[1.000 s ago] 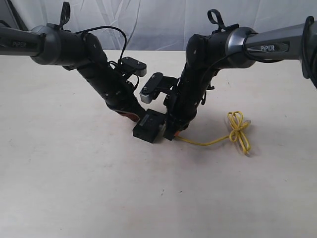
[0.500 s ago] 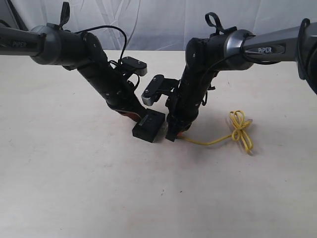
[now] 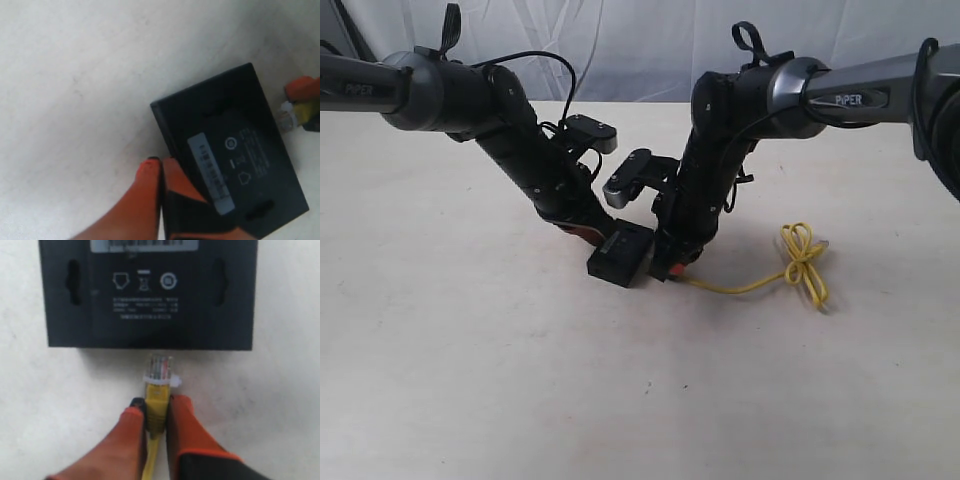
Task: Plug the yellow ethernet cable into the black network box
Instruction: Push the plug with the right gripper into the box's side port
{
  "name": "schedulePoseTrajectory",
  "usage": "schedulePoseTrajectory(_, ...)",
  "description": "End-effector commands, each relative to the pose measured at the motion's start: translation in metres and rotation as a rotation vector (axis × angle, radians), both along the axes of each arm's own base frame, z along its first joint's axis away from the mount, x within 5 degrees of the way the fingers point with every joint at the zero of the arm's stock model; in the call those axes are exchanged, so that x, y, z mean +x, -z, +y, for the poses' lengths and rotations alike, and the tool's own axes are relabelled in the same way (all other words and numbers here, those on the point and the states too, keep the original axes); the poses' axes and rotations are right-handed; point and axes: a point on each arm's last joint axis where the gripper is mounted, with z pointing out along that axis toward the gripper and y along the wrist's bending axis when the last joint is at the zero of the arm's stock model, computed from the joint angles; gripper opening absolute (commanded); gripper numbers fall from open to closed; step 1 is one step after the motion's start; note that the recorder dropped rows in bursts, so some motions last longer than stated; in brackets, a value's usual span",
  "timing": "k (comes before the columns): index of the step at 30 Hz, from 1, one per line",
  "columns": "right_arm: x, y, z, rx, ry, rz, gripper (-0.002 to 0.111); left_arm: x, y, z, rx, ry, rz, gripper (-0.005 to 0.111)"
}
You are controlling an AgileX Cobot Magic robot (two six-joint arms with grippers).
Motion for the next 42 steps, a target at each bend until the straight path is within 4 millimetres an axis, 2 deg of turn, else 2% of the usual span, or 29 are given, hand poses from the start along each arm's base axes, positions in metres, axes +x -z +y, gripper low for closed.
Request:
schedulePoseTrajectory(1,-0.001,-0.007,0.003,-0.002,-0.004,0.037,-0.001,0.0,-0.001,-0.002,-0.011,-0.003,0.007,0.0)
schedulePoseTrajectory(7,0.001,-0.006,0.004,0.002,0.0,0.027,-0.001,0.0,-0.002,-0.002,-0.024,-0.012,0.013,0.0)
schedulePoseTrajectory(12,0.002,0.006,0.004,-0.009,0.003,0.037,-0.001,0.0,-0.002,-0.002,-0.024,-0.012,0.013,0.0)
schedulePoseTrajectory(15,0.004,0.007,0.005,-0.003,0.008,0.021,-0.001,-0.001,-0.002,-0.002,-0.024,-0.011,0.014,0.0)
schedulePoseTrajectory(26,0.015,-0.008,0.009,0.003,0.019,-0.025,-0.001,-0.003,-0.001,-0.002,-0.02,0.023,0.027,0.0)
schedulePoseTrajectory(42,0.021,-0.009,0.017,0.045,-0.004,-0.125,-0.001,-0.004,-0.006,-0.011,-0.123,0.063,0.018,0.0)
